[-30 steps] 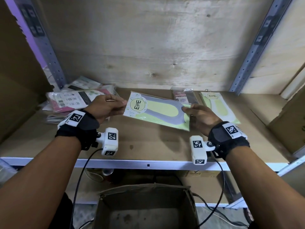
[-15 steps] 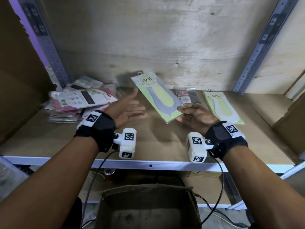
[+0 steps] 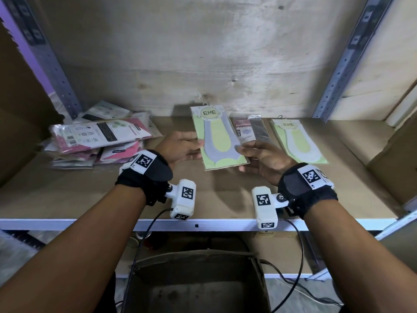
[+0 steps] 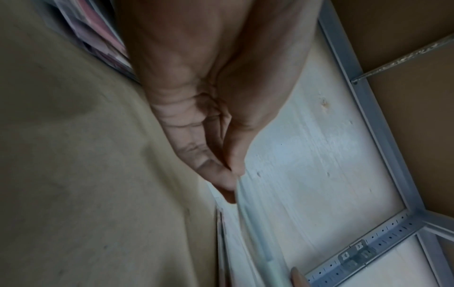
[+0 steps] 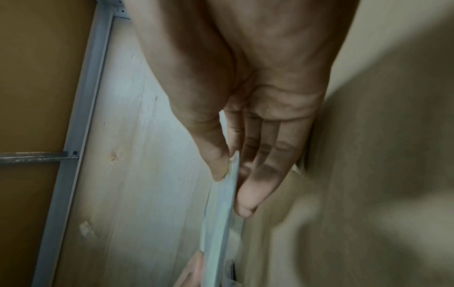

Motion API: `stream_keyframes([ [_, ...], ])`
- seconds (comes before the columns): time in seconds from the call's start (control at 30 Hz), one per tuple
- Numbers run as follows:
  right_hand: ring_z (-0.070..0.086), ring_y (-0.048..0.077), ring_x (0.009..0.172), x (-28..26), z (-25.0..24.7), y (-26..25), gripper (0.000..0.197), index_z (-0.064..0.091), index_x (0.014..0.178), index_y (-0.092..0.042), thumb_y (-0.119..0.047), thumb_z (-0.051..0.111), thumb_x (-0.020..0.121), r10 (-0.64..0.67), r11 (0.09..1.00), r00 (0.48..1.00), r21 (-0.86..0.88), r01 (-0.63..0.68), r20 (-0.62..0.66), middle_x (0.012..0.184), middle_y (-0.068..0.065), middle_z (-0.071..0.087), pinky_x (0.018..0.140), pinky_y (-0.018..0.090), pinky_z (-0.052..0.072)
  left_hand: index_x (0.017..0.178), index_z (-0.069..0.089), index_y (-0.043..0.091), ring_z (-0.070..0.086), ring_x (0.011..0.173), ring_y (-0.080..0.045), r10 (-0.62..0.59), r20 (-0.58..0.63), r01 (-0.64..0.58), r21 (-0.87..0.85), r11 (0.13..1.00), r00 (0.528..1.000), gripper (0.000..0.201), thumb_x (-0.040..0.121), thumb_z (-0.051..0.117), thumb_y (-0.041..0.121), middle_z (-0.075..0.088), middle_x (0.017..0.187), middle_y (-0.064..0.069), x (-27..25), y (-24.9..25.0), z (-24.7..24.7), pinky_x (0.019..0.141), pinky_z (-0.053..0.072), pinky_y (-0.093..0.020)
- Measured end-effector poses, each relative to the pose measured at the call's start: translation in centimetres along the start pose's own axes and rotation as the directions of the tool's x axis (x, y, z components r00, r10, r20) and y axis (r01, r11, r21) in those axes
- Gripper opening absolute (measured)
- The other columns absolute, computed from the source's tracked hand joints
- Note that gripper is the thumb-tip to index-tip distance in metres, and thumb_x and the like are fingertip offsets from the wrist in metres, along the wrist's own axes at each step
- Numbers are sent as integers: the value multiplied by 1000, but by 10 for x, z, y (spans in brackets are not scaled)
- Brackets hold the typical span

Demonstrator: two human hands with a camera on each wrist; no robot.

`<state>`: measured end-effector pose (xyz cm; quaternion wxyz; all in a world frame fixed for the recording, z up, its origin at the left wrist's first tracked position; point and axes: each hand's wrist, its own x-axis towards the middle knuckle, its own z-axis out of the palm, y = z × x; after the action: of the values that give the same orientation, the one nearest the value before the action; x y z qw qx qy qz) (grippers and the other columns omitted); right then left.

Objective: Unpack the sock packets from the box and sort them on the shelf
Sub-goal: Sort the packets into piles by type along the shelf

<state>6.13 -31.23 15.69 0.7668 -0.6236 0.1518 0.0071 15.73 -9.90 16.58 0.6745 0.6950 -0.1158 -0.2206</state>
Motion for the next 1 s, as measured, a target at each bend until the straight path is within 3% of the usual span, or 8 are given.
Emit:
stream_keyframes([
  [0.13,49,17,57,-2,-16,-1,8,64,84,-9,-6,71,86,-52,997,998,-67,49,-38,72,7,52,50,23,49,120,62,1,66,72,-10,11,-3,-12,-53,999,1000,24,97,58,6,72,90,-5,7,-1,15,63,56,-16],
  [0.2,48,16,56,-4,-24,-2,7,64,86,-7,-4,71,85,-62,997,995,-46,59,-74,72,8,52,49,22,48,113,64,6,66,71,-11,20,-12,-21,-99,995,1000,18,97,61,12,72,77,1,10,1,25,65,57,-18],
  [0.37,49,15,59,-8,-58,-14,18,65,98,-3,-6,75,83,-86,996,973,-30,81,-212,77,7,54,55,22,51,121,65,11,72,78,-10,39,146,-39,-2,999,989,34,87,72,8,76,98,-2,21,16,62,72,59,-21],
  [0.43,49,14,56,-10,-75,-22,24,65,103,0,-7,76,82,-110,994,953,-40,103,-281,73,6,53,54,21,53,120,63,8,72,70,-8,34,143,-40,42,998,989,35,86,71,1,75,92,-3,28,24,84,69,60,-20],
  [0.57,52,13,45,-7,-111,-35,17,69,94,3,-3,77,79,-170,985,912,-47,165,-374,63,4,56,49,22,51,93,64,13,68,70,-11,30,152,-46,99,994,988,19,86,70,-4,71,87,-3,46,37,127,69,61,-21],
  [0.67,55,9,42,3,-139,-38,23,70,98,4,0,78,77,-160,987,887,-73,142,-433,67,5,63,47,20,51,103,62,2,65,72,-16,11,134,-32,151,988,991,21,85,70,-6,67,96,-15,64,39,154,66,61,-21],
  [0.8,60,15,49,13,-169,-36,14,72,79,-9,-4,83,71,-139,977,847,-210,33,-513,70,8,68,50,21,52,110,63,-10,69,87,-22,-16,74,-11,352,936,997,30,84,74,1,69,110,-25,92,34,188,88,59,-36],
  [1.0,73,23,70,10,-189,-31,29,75,51,-30,-9,85,68,-155,906,793,-404,-122,-588,67,3,72,74,33,61,106,64,-12,74,89,-29,-23,36,3,488,873,999,38,74,80,0,72,102,-25,121,26,218,82,61,-42],
])
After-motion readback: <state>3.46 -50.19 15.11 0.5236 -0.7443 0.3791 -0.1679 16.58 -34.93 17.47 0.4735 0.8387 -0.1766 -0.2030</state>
